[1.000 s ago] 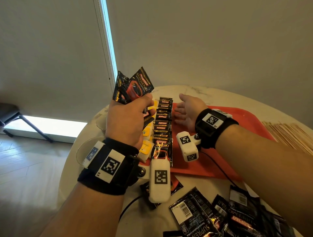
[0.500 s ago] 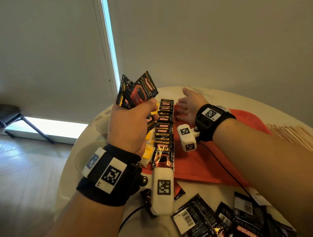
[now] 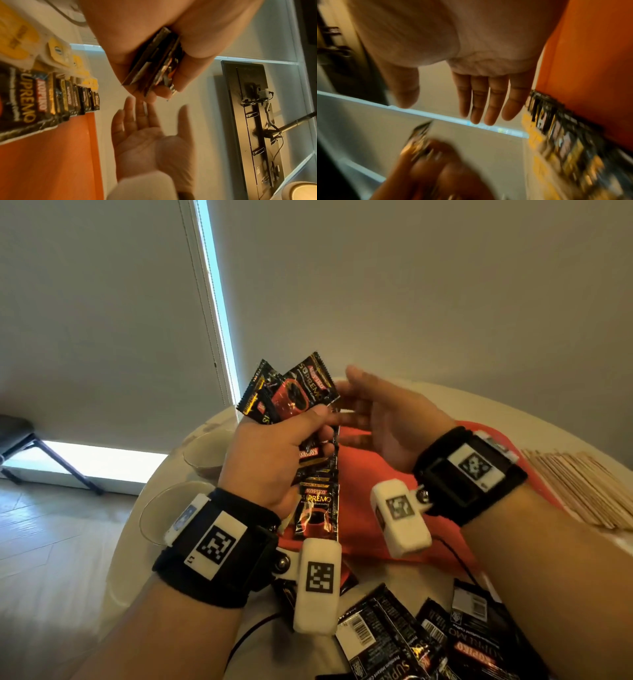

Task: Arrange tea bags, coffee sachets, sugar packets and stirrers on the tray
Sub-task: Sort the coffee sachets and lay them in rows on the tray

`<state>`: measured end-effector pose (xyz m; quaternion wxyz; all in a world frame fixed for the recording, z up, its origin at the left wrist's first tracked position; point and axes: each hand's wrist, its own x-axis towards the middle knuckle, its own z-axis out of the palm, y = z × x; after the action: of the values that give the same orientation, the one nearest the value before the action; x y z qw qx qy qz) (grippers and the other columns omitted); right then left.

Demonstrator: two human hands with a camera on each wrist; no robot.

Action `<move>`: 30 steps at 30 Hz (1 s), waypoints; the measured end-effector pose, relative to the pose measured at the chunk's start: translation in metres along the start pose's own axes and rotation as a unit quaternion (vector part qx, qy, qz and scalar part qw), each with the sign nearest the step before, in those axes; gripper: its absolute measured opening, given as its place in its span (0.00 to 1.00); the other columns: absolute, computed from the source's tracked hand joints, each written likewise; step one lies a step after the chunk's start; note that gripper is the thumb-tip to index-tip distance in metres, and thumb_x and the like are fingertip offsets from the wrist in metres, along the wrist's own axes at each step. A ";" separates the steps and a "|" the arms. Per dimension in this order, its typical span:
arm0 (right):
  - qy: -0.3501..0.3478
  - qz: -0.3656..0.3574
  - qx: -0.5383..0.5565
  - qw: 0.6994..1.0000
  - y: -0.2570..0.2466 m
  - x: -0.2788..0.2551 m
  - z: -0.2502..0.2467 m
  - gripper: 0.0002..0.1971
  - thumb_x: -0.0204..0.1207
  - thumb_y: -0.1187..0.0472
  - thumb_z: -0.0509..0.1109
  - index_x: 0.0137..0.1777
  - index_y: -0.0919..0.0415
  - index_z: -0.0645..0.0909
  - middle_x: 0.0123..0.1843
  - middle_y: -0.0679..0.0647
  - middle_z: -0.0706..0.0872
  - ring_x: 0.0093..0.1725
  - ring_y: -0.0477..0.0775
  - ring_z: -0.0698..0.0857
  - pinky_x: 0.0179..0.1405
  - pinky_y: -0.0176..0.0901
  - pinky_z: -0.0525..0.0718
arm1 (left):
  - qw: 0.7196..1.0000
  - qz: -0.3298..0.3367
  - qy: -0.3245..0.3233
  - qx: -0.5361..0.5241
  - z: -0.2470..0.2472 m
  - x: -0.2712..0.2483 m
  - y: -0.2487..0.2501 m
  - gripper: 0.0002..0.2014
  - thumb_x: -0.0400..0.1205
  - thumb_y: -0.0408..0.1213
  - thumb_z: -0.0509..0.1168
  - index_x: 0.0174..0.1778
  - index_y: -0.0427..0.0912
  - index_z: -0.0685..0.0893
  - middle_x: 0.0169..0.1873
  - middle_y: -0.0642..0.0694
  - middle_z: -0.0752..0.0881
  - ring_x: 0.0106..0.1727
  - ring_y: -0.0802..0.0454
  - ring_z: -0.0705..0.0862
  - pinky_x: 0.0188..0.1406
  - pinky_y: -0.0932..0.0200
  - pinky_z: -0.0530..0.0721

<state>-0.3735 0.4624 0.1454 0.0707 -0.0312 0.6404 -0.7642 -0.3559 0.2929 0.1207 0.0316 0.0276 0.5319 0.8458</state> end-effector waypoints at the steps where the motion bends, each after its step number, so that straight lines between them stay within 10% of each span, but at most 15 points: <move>1: -0.019 -0.016 -0.013 1.000 0.001 -0.009 0.006 0.21 0.73 0.47 0.79 0.60 0.60 0.86 0.50 0.54 0.90 0.46 0.53 0.88 0.51 0.50 0.85 | 1.000 -0.011 -0.017 -0.003 0.002 -0.001 -0.002 0.05 0.82 0.31 0.75 0.53 0.37 0.90 0.33 0.41 0.89 0.33 0.47 0.88 0.39 0.50 0.89; 5: 0.003 -0.067 0.007 0.998 0.006 -0.022 0.012 0.11 0.74 0.63 0.77 0.54 0.65 0.85 0.42 0.57 0.89 0.35 0.52 0.87 0.32 0.41 0.87 | 0.998 -0.014 -0.052 0.013 0.007 -0.007 -0.005 0.07 0.80 0.30 0.77 0.52 0.40 0.91 0.34 0.42 0.89 0.33 0.50 0.88 0.35 0.51 0.88; 10: 0.037 -0.070 0.020 0.997 -0.003 -0.018 -0.001 0.05 0.76 0.68 0.76 0.48 0.61 0.84 0.40 0.55 0.89 0.32 0.48 0.86 0.30 0.38 0.85 | 0.999 -0.027 -0.032 -0.015 0.006 -0.004 -0.004 0.23 0.73 0.42 0.79 0.63 0.38 0.88 0.40 0.42 0.91 0.33 0.50 0.88 0.32 0.53 0.88; 19: 0.062 -0.009 0.148 0.987 -0.006 -0.012 -0.002 0.13 0.78 0.52 0.76 0.53 0.63 0.87 0.38 0.55 0.83 0.35 0.50 0.80 0.35 0.43 0.85 | 0.997 -0.042 -0.070 -0.006 0.007 -0.008 -0.008 0.18 0.69 0.35 0.79 0.53 0.35 0.88 0.35 0.40 0.88 0.32 0.48 0.88 0.33 0.52 0.89; 23: 0.029 0.000 0.139 0.990 0.000 -0.009 0.002 0.22 0.80 0.45 0.73 0.63 0.63 0.86 0.53 0.61 0.86 0.42 0.55 0.86 0.39 0.46 0.90 | 0.996 -0.062 -0.043 -0.036 0.004 -0.003 -0.009 0.16 0.73 0.35 0.79 0.55 0.35 0.88 0.35 0.40 0.88 0.33 0.47 0.88 0.36 0.50 0.88; 27: -0.029 -0.041 0.031 0.998 -0.002 -0.018 0.006 0.16 0.79 0.68 0.73 0.66 0.72 0.82 0.53 0.65 0.89 0.44 0.59 0.90 0.46 0.50 0.91 | 0.998 -0.047 -0.013 -0.051 0.003 0.000 -0.012 0.19 0.75 0.38 0.80 0.59 0.36 0.88 0.36 0.40 0.88 0.33 0.47 0.87 0.38 0.49 0.87; 30: 0.054 -0.057 0.061 0.995 -0.007 -0.013 -0.003 0.07 0.78 0.74 0.72 0.54 0.67 0.84 0.42 0.59 0.90 0.36 0.51 0.88 0.38 0.44 0.89 | 0.998 -0.038 0.014 -0.057 0.005 -0.001 -0.011 0.13 0.81 0.37 0.77 0.58 0.35 0.87 0.36 0.39 0.88 0.32 0.47 0.86 0.36 0.50 0.86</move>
<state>-0.3619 0.4681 0.1520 -0.0061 -0.0220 0.5929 -0.8049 -0.3541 0.3025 0.1129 0.0581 -0.0064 0.4836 0.8733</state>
